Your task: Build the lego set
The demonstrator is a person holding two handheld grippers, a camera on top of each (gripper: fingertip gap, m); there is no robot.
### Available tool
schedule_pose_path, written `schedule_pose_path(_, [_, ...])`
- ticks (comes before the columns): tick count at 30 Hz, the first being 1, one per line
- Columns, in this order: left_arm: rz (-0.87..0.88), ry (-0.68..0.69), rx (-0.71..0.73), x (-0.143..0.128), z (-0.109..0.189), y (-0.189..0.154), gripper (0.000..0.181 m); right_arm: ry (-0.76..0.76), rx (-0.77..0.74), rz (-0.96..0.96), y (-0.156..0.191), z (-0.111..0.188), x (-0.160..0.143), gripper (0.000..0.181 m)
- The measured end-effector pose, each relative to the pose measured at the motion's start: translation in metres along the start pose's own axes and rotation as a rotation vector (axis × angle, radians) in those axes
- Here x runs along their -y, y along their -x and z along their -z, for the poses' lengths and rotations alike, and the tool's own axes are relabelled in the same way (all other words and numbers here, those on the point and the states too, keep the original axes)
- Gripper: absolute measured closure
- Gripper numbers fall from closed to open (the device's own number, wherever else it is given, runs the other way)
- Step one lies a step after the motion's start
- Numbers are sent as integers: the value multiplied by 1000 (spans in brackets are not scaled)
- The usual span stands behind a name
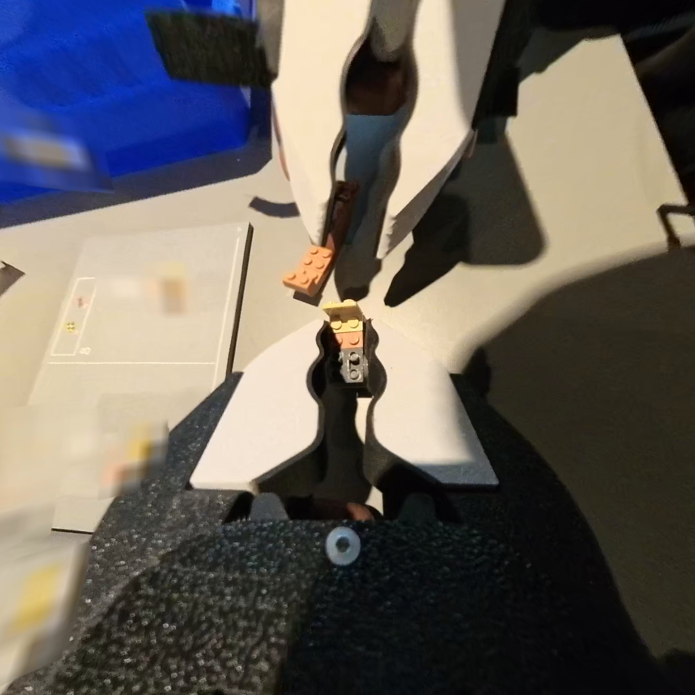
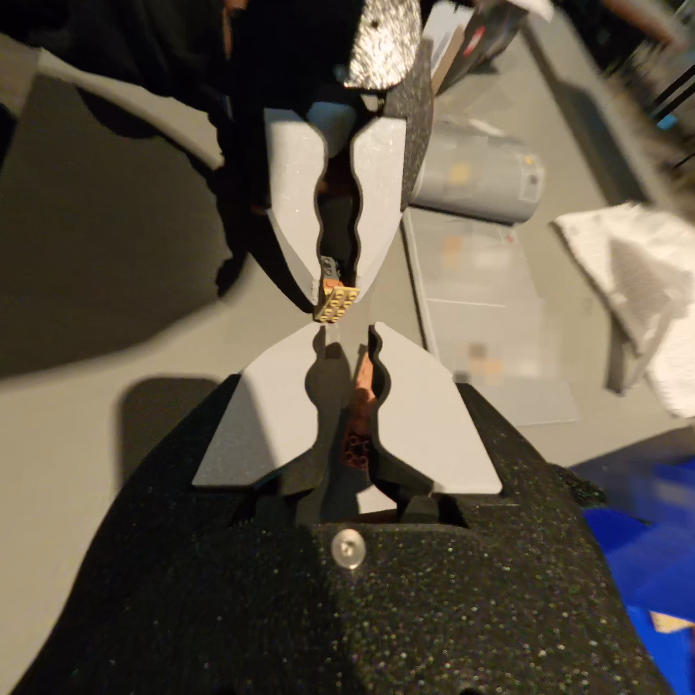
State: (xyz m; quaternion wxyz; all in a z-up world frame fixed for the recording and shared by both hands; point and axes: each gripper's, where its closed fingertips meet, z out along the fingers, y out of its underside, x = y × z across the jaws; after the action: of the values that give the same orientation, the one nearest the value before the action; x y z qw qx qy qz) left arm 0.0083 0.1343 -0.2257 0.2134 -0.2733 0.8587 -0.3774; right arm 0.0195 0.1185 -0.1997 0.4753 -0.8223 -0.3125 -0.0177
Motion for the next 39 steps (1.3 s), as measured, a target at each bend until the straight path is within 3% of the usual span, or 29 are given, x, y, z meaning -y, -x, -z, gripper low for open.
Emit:
schedule_pose_path(7, [157, -117, -97, 13, 13, 4, 164, -104, -98, 229, -11, 15, 20, 154])
schedule_pose_path(15, [270, -250, -227, 57, 34, 10, 164, -201, -111, 451, -25, 33, 46, 136])
schedule_pose_path(24, [391, -351, -425, 76, 38, 2, 164, -246, -64, 547, -13, 31, 51, 123])
schedule_pose_path(30, [447, -384, -515, 81, 35, -5, 165, -247, -50, 574, -8, 24, 54, 128])
schedule_pose_path(39, [476, -413, -530, 82, 34, -5, 164, -251, -59, 563, -8, 20, 55, 142])
